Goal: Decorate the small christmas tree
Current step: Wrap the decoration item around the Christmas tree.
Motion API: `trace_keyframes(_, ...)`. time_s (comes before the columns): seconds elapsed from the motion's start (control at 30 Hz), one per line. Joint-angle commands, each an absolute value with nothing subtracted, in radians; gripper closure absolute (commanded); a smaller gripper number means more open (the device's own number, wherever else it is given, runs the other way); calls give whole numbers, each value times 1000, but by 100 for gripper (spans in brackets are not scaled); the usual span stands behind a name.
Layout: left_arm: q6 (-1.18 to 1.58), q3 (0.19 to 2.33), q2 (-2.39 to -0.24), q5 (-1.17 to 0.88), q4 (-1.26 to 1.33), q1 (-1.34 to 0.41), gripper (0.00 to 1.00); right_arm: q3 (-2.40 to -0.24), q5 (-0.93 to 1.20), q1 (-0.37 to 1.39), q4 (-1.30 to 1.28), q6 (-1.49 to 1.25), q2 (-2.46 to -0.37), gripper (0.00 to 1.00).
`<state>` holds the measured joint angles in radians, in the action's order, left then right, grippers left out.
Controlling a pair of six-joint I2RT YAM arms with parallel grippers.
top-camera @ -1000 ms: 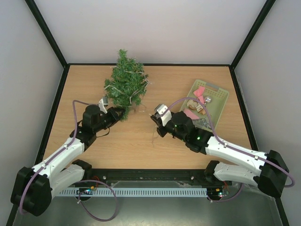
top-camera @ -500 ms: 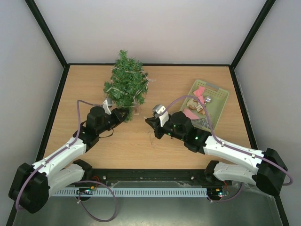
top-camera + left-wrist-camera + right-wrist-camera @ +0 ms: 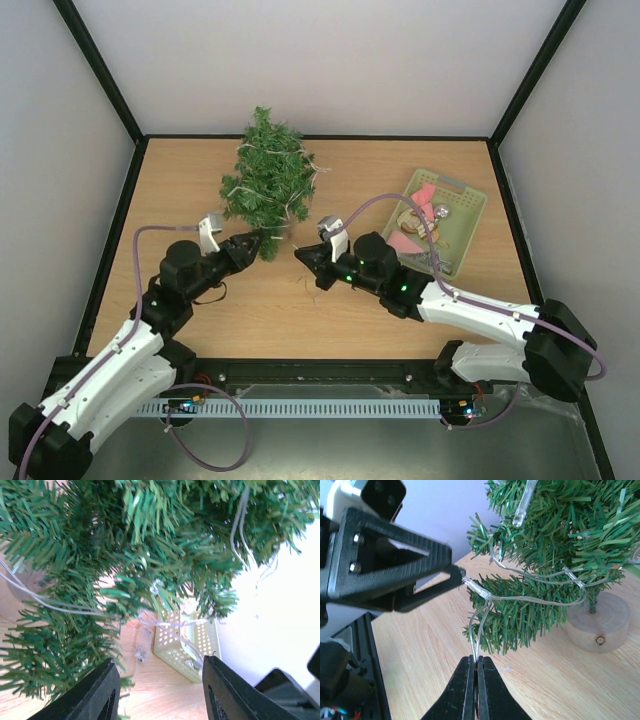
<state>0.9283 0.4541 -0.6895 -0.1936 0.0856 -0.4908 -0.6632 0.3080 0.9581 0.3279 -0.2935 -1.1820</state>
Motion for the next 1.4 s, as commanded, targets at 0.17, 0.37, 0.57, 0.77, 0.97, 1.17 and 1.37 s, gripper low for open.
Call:
trace_keyframes(0.17,819,354,-596,-360,195,-498,58,-695,295,965,481,-423,-1239,98)
trace_keyframes(0.37,818,290,-538,-436,286,-509,59,-714,322,965,510,-446,-1274,98)
trace_keyframes(0.57,779,248,-541,-476,354,-540,58,-728,320,965,556,-500,-1296,98)
trace_keyframes(0.77,763,228,-576,-459,408,-588,53,-724,317,965,594,-541,-1308,98)
trace_keyframes(0.97,717,255,-608,-433,399,-602,49,-726,361,965,582,-528,-1329,98)
trace_keyframes(1.17,664,303,-662,-417,391,-604,53,-719,385,966,582,-526,-1320,98)
trace_keyframes(1.37,657,328,-740,-459,446,-619,64,-724,388,966,579,-528,-1316,98)
